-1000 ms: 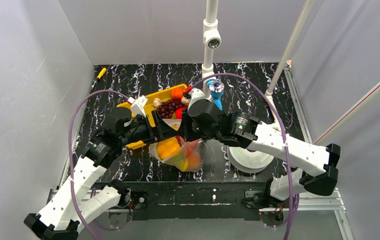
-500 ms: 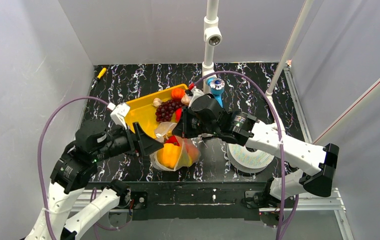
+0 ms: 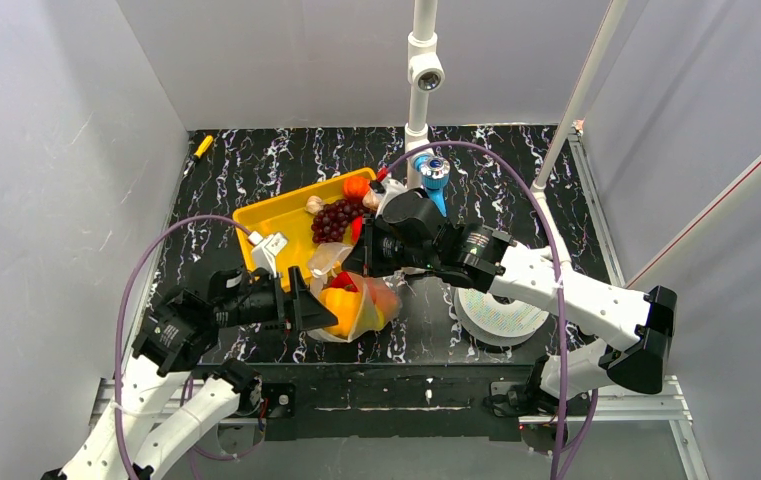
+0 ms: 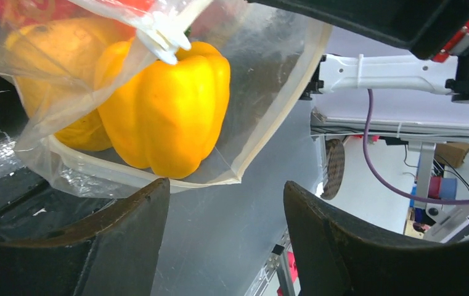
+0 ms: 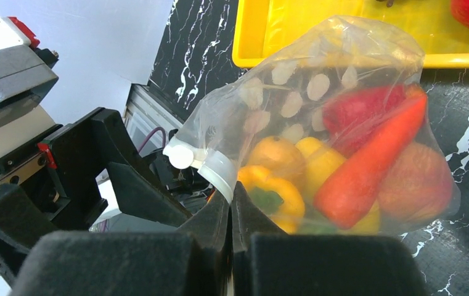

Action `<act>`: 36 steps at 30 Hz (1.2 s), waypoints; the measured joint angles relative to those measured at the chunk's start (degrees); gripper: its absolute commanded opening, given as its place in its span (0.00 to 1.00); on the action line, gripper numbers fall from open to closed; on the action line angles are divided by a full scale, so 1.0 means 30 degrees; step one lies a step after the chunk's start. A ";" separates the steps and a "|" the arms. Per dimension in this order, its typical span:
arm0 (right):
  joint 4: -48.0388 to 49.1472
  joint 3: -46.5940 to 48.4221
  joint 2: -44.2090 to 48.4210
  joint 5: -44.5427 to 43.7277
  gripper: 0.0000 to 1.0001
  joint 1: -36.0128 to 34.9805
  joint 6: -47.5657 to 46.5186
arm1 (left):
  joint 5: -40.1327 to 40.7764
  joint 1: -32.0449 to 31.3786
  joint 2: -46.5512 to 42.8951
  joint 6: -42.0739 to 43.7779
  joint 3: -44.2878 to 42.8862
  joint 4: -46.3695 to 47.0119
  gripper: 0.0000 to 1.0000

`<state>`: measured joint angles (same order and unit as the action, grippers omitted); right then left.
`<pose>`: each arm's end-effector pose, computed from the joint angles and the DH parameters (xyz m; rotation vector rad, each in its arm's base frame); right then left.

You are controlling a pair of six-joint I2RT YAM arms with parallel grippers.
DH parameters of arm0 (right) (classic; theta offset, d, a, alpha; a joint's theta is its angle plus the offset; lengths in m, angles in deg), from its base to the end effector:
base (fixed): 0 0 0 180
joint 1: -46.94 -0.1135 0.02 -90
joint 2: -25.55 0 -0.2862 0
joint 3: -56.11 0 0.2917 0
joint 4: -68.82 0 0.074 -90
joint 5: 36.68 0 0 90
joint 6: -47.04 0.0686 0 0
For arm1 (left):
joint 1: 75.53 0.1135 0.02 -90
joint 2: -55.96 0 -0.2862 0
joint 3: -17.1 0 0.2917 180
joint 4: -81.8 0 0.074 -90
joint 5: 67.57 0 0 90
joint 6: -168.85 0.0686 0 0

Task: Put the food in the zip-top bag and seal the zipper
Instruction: Place the fake vegetable in the zipper food storage bag.

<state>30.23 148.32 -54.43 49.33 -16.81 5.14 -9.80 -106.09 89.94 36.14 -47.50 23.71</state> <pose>0.1736 0.3413 0.3939 -0.2561 2.2180 1.1038 0.1113 -0.1082 0.3611 0.1527 2.2549 -1.3226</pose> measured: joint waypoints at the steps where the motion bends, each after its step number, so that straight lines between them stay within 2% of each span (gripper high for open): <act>1: 0.0000 0.0007 0.0000 0.0008 0.01 0.0000 0.0000 | -0.0237 0.0000 -0.0118 -0.0051 0.0123 0.0144 0.69; 6: -0.0007 0.0007 -0.0007 0.0030 0.01 0.0000 0.0000 | -0.1072 0.0000 -0.0394 -0.0181 0.1100 0.0271 0.75; 14: 0.0114 0.0007 -0.0121 0.0092 0.01 0.0007 0.0015 | -0.1493 0.0000 -0.0408 -0.0187 0.1311 0.0419 0.78; 22: 0.0117 0.0007 -0.0321 0.0358 0.01 0.0035 0.0083 | -0.1438 0.0000 0.0704 -0.0824 0.1561 0.2873 0.83; 27: 0.0331 0.0001 -0.0327 0.0998 0.01 0.0078 0.0556 | -0.0817 -0.0006 0.2234 -0.0948 0.1553 0.4383 0.84; 30: 0.0606 -0.0104 -0.0328 0.1441 0.01 0.0117 0.1059 | 0.0438 -0.0022 0.2861 -0.0849 0.1546 0.4857 0.85; 36: 0.1456 -0.0344 -0.0321 0.1984 0.01 0.0138 0.1670 | 0.2805 -0.0024 0.2383 -0.0382 0.1428 0.5045 0.86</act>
<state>34.60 147.29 -55.39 55.28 -16.39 10.15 -1.38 -106.16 97.09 34.99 -43.22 38.85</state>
